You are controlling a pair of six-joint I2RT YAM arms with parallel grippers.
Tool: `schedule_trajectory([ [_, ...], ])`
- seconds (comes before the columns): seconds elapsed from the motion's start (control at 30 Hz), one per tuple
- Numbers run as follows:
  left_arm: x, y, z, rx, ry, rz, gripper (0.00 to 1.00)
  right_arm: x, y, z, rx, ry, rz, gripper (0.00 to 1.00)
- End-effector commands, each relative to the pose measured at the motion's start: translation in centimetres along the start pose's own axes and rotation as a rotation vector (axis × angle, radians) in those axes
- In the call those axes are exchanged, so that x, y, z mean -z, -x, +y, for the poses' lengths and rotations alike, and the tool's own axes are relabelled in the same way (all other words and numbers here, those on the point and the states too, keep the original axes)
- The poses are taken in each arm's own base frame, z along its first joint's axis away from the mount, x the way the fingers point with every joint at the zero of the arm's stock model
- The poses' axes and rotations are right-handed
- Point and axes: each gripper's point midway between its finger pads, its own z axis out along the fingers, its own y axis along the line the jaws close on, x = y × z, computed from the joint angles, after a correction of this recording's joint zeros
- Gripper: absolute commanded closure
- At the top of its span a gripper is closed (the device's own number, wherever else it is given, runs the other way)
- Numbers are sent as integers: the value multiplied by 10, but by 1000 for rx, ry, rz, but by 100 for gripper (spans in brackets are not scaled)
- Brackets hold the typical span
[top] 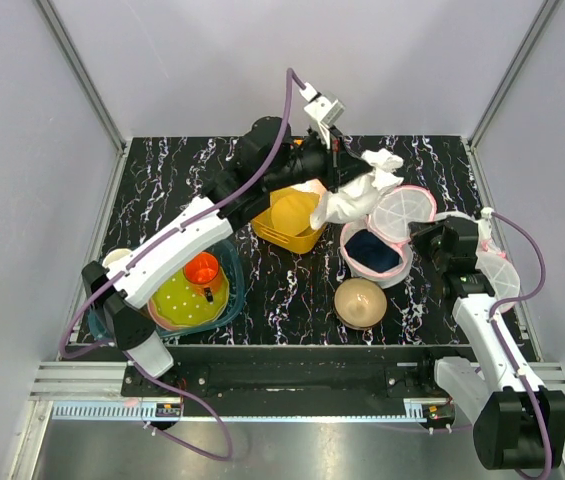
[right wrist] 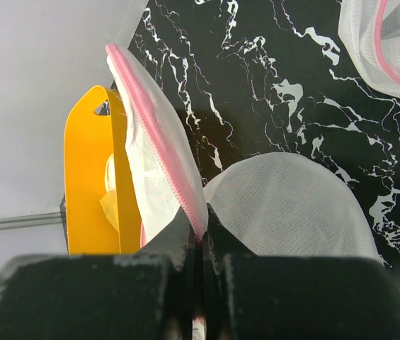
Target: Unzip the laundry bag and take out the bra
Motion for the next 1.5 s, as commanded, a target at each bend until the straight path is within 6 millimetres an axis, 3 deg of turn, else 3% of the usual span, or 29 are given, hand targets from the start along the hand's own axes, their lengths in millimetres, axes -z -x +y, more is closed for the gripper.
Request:
schedule_trajectory([
  [0.0,26,54,42,-77,197,-129,100,4,12,10,-14,43,-53,100],
  [0.07,34,67,61,-96,235,-148,100,4,12,10,-14,43,-53,100],
  [0.2,39,63,118,-76,382,-123,100,3,14,16,-17,54,-52,100],
  [0.3,41,48,159,-63,468,-99,100,4,14,17,-13,60,-51,100],
  [0.5,39,7,218,-53,574,-80,100,3,10,15,-15,62,-34,100],
  [0.53,39,-12,229,-33,592,-45,92,2,8,15,-16,67,-28,100],
  [0.6,32,-43,242,18,582,29,39,3,6,16,-17,73,-19,100],
  [0.67,24,-55,225,49,473,70,1,3,5,17,-10,78,-13,100],
  [0.8,19,-50,186,61,377,51,1,3,6,18,4,81,-14,100],
  [0.9,15,-64,158,97,321,78,3,2,7,17,9,73,-22,100],
  [1.03,1,-103,119,163,223,152,10,-1,8,13,10,57,-28,100],
  [1.17,-27,-148,70,236,104,156,14,-2,4,9,8,47,-18,100],
  [1.23,-41,-158,62,204,100,160,16,-4,3,7,5,38,-11,100],
  [1.27,-51,-177,60,202,96,197,18,-4,2,7,7,41,-9,100],
  [1.3,-55,-188,62,195,106,220,20,-4,3,9,5,44,-10,100],
  [1.33,-62,-184,63,182,107,213,22,-3,4,9,5,46,-10,100],
  [1.4,-72,-208,76,158,162,258,26,-2,4,11,3,53,-11,100],
  [1.47,-81,-211,80,140,179,262,32,-2,6,15,9,63,-12,100],
])
